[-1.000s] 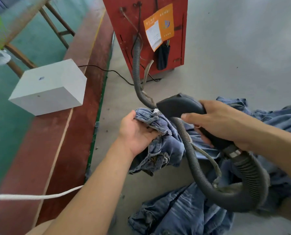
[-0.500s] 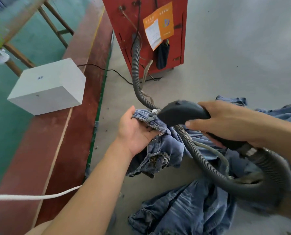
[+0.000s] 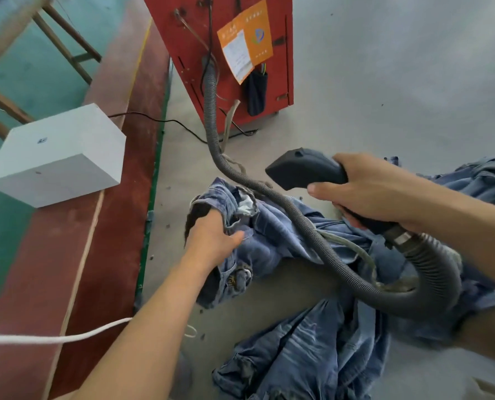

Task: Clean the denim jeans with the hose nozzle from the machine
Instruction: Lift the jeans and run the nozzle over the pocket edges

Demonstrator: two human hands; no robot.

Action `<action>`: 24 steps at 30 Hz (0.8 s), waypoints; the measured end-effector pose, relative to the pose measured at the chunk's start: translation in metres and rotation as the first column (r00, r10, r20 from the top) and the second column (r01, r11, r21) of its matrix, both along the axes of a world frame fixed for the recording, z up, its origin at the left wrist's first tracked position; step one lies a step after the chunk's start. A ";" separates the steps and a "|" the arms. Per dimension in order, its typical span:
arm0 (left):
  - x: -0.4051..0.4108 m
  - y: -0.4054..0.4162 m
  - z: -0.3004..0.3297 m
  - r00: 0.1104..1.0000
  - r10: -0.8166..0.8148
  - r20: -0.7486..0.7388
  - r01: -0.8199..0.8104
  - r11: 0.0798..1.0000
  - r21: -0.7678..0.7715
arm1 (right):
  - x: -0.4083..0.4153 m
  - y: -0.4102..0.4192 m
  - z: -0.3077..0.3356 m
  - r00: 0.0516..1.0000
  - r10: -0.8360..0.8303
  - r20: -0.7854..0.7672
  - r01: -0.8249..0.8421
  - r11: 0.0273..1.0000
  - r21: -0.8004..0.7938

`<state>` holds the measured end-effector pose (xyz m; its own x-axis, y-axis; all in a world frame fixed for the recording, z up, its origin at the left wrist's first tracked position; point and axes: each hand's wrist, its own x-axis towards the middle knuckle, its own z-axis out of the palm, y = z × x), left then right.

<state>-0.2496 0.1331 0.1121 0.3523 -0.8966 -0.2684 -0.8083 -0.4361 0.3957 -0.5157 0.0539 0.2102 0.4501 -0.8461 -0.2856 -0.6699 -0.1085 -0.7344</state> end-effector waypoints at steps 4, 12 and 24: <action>0.010 -0.001 -0.017 0.954 0.149 -0.260 -0.179 0.979 -0.096 | 0.001 0.004 -0.009 0.994 0.068 -0.083 -0.068 0.998 0.009; 0.027 -0.004 0.003 0.130 0.361 -0.924 -0.543 0.805 0.238 | -0.007 0.002 -0.016 0.915 0.269 -0.301 -0.263 0.963 0.061; 0.007 0.004 0.016 -0.208 0.317 -0.926 -0.319 0.872 0.370 | 0.012 0.017 0.008 0.981 0.195 0.009 -0.195 0.981 -0.014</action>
